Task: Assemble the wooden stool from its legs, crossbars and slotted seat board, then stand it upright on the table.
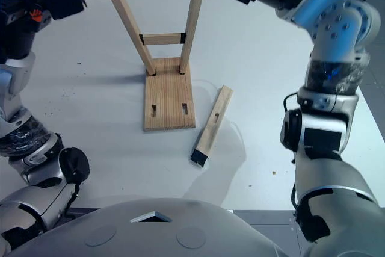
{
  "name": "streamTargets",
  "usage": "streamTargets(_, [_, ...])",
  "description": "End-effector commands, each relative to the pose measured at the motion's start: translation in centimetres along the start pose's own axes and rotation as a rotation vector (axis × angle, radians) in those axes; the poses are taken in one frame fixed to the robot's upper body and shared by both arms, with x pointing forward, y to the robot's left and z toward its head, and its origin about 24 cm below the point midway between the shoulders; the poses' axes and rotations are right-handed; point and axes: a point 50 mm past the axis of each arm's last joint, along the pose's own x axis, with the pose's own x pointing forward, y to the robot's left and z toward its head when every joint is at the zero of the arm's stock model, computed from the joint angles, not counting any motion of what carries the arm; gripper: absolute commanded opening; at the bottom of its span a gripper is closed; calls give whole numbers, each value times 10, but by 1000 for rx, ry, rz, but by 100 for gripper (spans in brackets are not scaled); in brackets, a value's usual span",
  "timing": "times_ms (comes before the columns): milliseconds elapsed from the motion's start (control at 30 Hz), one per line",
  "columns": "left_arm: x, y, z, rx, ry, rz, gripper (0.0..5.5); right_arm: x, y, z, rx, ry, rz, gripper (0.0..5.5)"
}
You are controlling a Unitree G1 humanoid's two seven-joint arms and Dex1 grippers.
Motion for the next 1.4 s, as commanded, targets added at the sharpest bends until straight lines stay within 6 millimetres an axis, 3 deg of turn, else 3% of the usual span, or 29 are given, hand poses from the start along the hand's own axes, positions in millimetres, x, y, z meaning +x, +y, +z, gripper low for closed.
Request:
streamTargets(33, [8,-16,-14,-122,-1,-57,109,15,8,20,37,20,95,294])
streamTargets(267, [6,-33,-40,-273,17,-104,108,33,22,33,176,80,239,294])
streamTargets(433, [2,-33,-49,-305,67,-115,108,56,25,50,287,116,341,294])
streamTargets(733, [0,-35,-64,-379,114,-163,108,84,38,55,367,115,575,294])
streamTargets(933, [8,-43,-70,-421,80,-245,108,83,40,68,365,-23,685,294])
streamTargets(1067, [18,-48,-68,-447,2,-293,108,70,35,72,398,-170,728,294])
streamTargets(1233, [26,-56,-73,-498,-30,-332,108,64,31,63,502,-282,786,294])
streamTargets(1400, [26,-57,-77,-512,-14,-330,108,67,27,40,595,-240,795,294])
